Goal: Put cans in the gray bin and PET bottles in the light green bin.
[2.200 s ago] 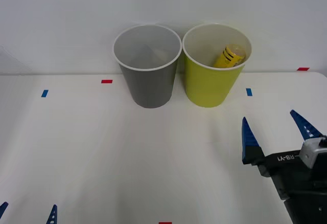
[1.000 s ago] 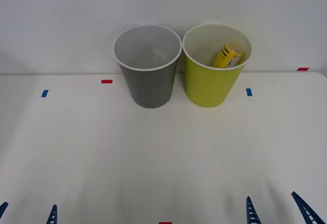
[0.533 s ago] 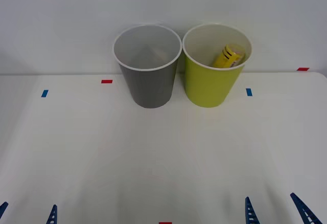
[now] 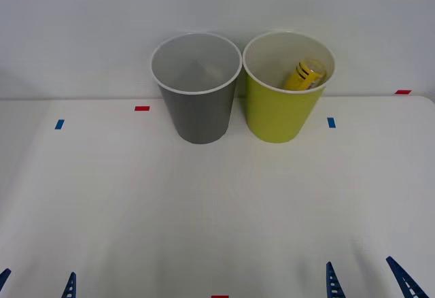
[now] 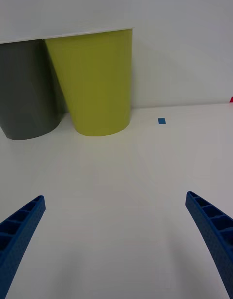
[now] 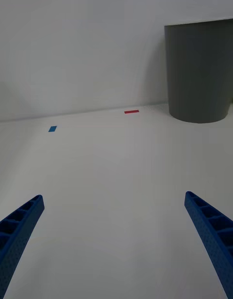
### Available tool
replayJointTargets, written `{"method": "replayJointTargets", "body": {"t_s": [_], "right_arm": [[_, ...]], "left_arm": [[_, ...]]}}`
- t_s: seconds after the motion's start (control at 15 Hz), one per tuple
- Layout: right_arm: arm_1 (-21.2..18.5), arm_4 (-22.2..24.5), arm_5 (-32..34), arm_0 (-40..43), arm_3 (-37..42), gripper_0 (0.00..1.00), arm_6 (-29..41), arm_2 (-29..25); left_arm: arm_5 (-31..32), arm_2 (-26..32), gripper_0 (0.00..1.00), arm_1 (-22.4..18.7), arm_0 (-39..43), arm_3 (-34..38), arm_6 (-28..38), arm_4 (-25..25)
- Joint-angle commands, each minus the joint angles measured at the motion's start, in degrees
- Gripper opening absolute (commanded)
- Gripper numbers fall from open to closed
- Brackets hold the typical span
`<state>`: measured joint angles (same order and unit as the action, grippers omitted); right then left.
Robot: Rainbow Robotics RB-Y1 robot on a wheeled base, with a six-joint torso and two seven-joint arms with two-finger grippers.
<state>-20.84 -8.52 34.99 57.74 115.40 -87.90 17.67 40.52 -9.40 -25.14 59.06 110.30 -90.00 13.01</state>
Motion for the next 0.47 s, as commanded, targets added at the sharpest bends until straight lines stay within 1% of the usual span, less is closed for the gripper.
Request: {"method": "replayJointTargets", "body": {"t_s": [0.07, 0.47], "right_arm": [[0.0, 0.0, 0.0, 0.0, 0.0, 1.00, 0.0, 0.0], [0.0, 0.0, 0.0, 0.0, 0.0, 1.00, 0.0, 0.0]], "left_arm": [[0.0, 0.0, 1.00, 0.0, 0.0, 0.0, 0.0, 0.0], [0.0, 0.0, 1.00, 0.0, 0.0, 0.0, 0.0, 0.0]]}}
